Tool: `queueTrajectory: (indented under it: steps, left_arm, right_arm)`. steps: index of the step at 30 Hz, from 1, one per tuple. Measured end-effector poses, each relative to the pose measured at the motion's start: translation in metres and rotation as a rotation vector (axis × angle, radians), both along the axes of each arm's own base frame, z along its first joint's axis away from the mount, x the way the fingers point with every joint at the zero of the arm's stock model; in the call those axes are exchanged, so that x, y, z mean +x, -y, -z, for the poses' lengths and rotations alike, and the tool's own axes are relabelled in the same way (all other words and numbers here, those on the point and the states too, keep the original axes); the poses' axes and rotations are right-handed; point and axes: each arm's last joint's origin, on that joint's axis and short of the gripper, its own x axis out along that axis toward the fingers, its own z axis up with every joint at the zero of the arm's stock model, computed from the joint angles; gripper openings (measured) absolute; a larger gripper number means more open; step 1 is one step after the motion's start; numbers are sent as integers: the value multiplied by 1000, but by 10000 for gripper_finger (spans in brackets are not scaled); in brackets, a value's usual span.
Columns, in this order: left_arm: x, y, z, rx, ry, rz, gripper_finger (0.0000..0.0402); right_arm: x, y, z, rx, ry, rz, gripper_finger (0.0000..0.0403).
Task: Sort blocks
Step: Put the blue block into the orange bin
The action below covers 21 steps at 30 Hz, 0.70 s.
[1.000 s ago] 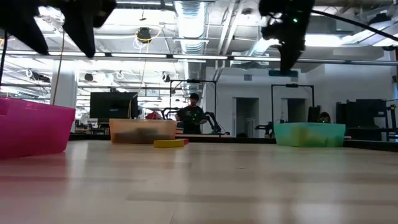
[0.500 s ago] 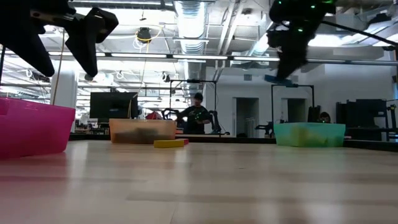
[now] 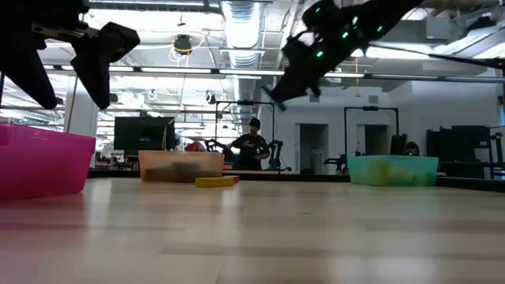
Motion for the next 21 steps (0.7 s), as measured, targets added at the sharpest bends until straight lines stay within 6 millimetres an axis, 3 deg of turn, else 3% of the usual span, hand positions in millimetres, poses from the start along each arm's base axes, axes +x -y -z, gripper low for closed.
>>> queueTrajectory:
  steps: [8, 14, 21]
  left_arm:
    - [1, 1, -1, -11, 12, -7, 234]
    - [2, 2, -2, -24, 30, -8, 234]
    - [4, 2, -2, -37, 46, -14, 234]
  right_arm:
    - [57, 26, 34, 66, 37, -49, 103]
    - [99, 44, 42, 86, 7, -52, 103]
    - [135, 60, 41, 118, 31, -75, 103]
